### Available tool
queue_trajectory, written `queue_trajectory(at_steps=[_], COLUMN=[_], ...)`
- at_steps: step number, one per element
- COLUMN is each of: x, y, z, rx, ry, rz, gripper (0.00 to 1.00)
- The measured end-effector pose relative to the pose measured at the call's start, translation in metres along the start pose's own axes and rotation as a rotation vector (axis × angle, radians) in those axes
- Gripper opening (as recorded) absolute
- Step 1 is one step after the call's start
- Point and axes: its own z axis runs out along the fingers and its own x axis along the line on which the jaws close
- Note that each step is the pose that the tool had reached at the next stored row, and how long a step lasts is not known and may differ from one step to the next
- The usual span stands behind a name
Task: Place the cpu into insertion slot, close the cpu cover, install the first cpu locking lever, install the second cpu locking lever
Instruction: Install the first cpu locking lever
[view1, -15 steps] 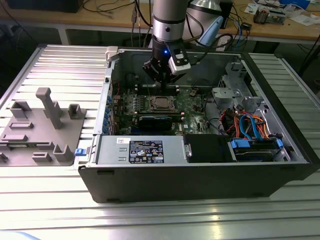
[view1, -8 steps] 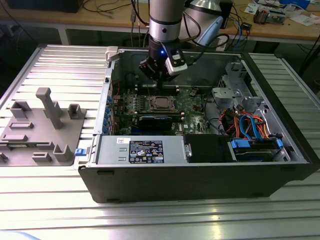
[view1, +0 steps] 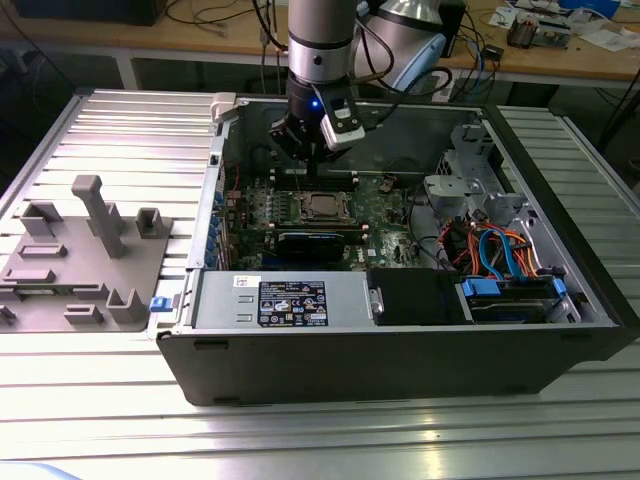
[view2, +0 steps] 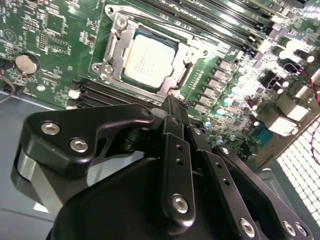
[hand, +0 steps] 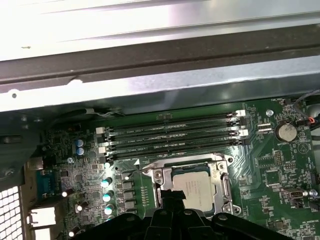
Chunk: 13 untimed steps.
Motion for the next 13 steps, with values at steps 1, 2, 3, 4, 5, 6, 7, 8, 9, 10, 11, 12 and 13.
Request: queue_trajectory(at_steps=[1,2,3,4,5,6,7,8,9,10,11,12,13], x=[0.0020,0.0038,0.0065,0.0079,0.0081,0.0081,0.0081,0.0081,0.0082,0.0082,0.0082,0.0082,0.0082], y=[-0.0002,-0.0004,-0.0008,-0.0009,-0.0009,-0.0010,-0.0010,-0.0010,-0.0010,-0.0010,-0.0010,-0.0010,-0.0010], z=[0.0000,0.0000,0.0000,-0.0001,-0.0001,-0.0001,-0.0001,-0.0001,-0.0001,-0.0001,-0.0001,-0.0001,-0.0001], rx=[0.0000,-0.0001,-0.0002,-0.0002,-0.0002,-0.0001,-0.0002,-0.0002,-0.0002,-0.0002,-0.0002,-0.0002,-0.0002], ry=[-0.0004,-0.0008,-0.0015,-0.0017,-0.0017,-0.0016,-0.0017,-0.0017,-0.0017,-0.0016,-0.0016,-0.0016,-0.0017], rz=[0.000,0.000,0.000,0.000,0.000,0.000,0.000,0.000,0.000,0.000,0.000,0.000,0.000], gripper=[0.11,0.11,0.11,0.11,0.11,0.11,0.11,0.11,0.11,0.11,0.11,0.11,0.11])
